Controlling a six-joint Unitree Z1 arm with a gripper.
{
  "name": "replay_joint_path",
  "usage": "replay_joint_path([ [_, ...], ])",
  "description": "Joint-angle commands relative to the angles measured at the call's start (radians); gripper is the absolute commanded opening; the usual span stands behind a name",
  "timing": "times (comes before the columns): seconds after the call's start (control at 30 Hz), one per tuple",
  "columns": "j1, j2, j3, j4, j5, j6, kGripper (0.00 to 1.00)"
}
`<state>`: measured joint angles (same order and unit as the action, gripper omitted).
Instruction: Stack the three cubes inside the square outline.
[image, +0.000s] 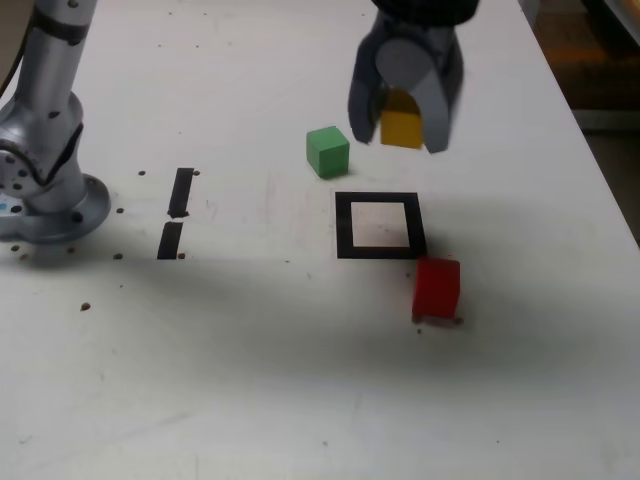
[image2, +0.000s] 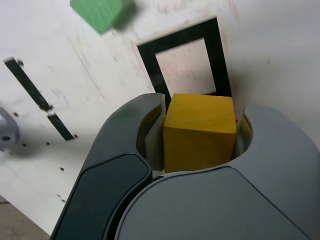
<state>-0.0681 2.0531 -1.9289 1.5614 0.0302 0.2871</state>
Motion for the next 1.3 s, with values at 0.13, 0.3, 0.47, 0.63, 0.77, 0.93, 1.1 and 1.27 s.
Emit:
replay_joint_path([
  [0.13, 0.089, 0.031, 0.007, -0.027, -0.007, 0.134, 0.1],
  [0.3, 0.142, 0.084, -0.03, -0.048, -0.02, 0.26, 0.1],
  [0.47, 0.187, 0.14, -0.07, -0.064, -0.055, 0.363, 0.1],
  [0.63, 0.22, 0.183, -0.05, -0.102, -0.07, 0.397, 0.11],
  [0.77, 0.228, 0.203, -0.023, -0.145, -0.074, 0.398, 0.12],
  [0.93, 0.229, 0.214, -0.007, -0.186, -0.08, 0.399, 0.14],
  [1.1, 0.229, 0.213, 0.008, -0.211, -0.08, 0.399, 0.17],
  [1.27, 0.229, 0.208, 0.02, -0.214, -0.078, 0.398, 0.27],
])
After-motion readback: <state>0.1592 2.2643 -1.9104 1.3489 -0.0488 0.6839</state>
